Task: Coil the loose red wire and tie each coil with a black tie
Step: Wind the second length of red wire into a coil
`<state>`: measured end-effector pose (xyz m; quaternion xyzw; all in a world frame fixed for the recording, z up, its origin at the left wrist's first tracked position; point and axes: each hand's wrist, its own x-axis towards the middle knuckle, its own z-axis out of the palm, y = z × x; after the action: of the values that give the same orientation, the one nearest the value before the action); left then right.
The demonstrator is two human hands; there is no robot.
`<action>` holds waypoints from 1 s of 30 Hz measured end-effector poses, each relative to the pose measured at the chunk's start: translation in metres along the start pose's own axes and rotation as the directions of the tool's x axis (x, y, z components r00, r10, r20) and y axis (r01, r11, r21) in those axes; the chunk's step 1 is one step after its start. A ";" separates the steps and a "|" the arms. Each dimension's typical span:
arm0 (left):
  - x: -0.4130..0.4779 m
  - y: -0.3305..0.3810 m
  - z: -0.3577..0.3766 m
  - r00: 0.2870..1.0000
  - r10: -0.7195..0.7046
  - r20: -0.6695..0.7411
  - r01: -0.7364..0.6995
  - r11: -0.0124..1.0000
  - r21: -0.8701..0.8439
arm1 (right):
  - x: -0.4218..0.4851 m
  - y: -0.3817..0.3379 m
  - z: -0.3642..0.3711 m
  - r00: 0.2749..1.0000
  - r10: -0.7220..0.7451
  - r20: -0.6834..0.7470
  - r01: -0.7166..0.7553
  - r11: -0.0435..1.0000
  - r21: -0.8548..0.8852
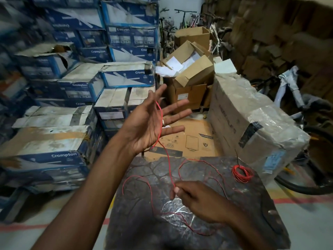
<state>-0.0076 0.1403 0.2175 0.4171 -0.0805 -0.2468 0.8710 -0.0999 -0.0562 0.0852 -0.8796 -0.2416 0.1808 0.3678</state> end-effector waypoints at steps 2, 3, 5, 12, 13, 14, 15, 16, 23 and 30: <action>0.003 0.002 -0.007 0.998 0.002 -0.068 0.002 0.999 0.051 | -0.009 0.005 -0.017 0.999 0.044 0.020 -0.043 0.998 -0.051; 0.004 0.004 -0.010 0.997 -0.005 -0.077 0.009 0.999 0.052 | -0.012 0.009 -0.024 0.998 0.069 -0.014 -0.070 0.997 -0.044; 0.005 0.009 -0.015 0.998 -0.050 -0.048 0.050 0.999 -0.004 | -0.014 0.026 -0.035 0.976 0.110 -0.190 -0.115 0.993 -0.013; -0.006 0.019 -0.012 0.998 -0.050 -0.026 0.048 0.997 -0.054 | -0.015 0.082 -0.069 0.688 0.272 -0.673 -0.245 0.960 0.137; -0.006 0.017 -0.011 0.997 -0.074 -0.010 0.073 0.996 -0.051 | -0.014 0.082 -0.072 0.700 0.318 -0.640 -0.246 0.948 0.201; -0.006 0.014 -0.008 0.995 -0.103 0.010 0.104 0.993 -0.050 | -0.010 0.081 -0.073 0.732 0.367 -0.575 -0.239 0.927 0.288; -0.005 0.011 -0.005 0.991 -0.132 0.026 0.133 0.990 -0.041 | -0.005 0.075 -0.074 0.768 0.391 -0.508 -0.218 0.905 0.367; -0.004 0.006 -0.001 0.986 -0.161 0.037 0.162 0.986 -0.028 | -0.001 0.068 -0.075 0.804 0.376 -0.461 -0.186 0.895 0.404; 0.005 -0.020 0.012 0.961 -0.274 0.047 0.274 0.962 0.002 | -0.006 0.004 -0.118 0.982 -0.157 0.104 0.086 0.863 0.497; -0.004 -0.013 0.008 0.927 -0.313 0.207 0.339 0.935 -0.104 | 0.033 -0.013 -0.114 0.925 0.238 -0.295 0.124 0.544 0.830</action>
<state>-0.0180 0.1303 0.2128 0.3384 -0.0741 -0.4316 0.8329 -0.0199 -0.0935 0.1663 -0.6218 -0.0219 0.1149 0.7744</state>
